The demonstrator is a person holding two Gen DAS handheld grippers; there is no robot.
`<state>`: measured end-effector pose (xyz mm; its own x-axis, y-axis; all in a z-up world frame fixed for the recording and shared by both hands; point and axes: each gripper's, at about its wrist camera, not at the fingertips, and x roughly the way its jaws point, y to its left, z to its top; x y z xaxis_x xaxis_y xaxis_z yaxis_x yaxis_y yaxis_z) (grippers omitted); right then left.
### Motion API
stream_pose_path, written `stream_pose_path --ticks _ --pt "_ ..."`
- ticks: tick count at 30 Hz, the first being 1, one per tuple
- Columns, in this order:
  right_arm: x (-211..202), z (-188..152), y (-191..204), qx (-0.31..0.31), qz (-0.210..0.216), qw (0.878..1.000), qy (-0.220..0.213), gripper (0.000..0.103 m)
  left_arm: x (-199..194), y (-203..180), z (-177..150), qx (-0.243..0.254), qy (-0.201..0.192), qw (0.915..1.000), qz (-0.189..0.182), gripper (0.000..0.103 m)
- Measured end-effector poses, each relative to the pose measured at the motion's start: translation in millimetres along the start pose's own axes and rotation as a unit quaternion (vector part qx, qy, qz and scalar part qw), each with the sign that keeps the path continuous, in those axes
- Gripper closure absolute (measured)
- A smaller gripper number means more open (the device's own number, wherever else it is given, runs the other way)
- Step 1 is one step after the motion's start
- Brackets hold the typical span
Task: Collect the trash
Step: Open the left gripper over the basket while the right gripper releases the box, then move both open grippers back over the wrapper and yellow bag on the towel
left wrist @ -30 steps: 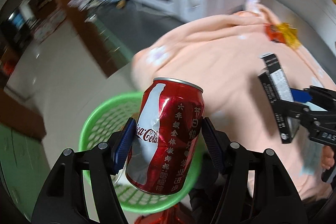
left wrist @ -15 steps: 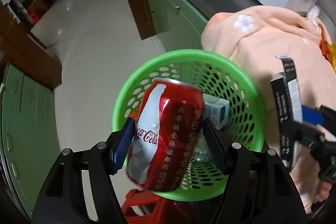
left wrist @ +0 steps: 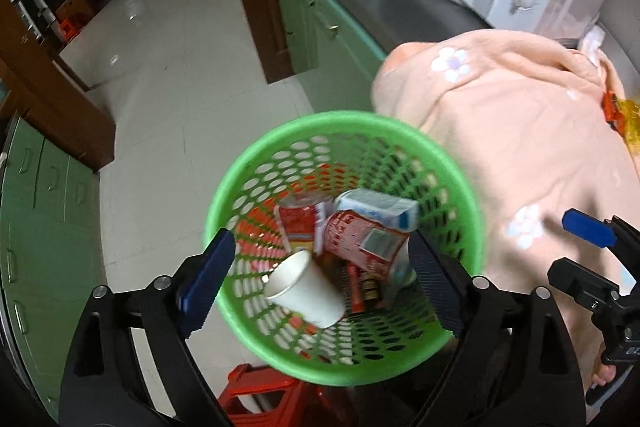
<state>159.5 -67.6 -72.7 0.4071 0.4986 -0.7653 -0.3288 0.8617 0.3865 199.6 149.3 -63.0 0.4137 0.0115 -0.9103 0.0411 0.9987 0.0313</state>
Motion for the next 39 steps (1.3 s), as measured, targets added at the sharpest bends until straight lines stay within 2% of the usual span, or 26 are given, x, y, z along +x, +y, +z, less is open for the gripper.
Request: stream_pose_path --ticks 7,11,19,24,29,39 --pt "-52 -13 -51 0.032 -0.057 0.997 -0.035 0.026 -11 -58 12 0.044 -0.02 0.9978 -0.045 0.016" --pt "-86 -18 -89 0.058 -0.103 0.991 -0.057 0.025 -16 -100 22 0.077 -0.027 0.9945 -0.066 0.015" --pt "-149 -25 -165 0.103 -0.193 0.971 -0.095 0.022 -21 -181 40 0.129 -0.035 0.9854 -0.105 0.015" --pt "-179 -16 -213 0.118 -0.244 0.956 -0.11 0.022 -25 -225 52 0.162 -0.04 0.9781 -0.124 0.015" --pt "-193 -2 -251 0.103 -0.283 0.947 -0.115 0.022 -23 -262 67 0.185 -0.041 0.9717 -0.141 0.015" --pt "-178 35 -300 0.06 -0.317 0.943 -0.078 0.023 -7 -335 96 0.222 -0.035 0.9598 -0.169 0.015"
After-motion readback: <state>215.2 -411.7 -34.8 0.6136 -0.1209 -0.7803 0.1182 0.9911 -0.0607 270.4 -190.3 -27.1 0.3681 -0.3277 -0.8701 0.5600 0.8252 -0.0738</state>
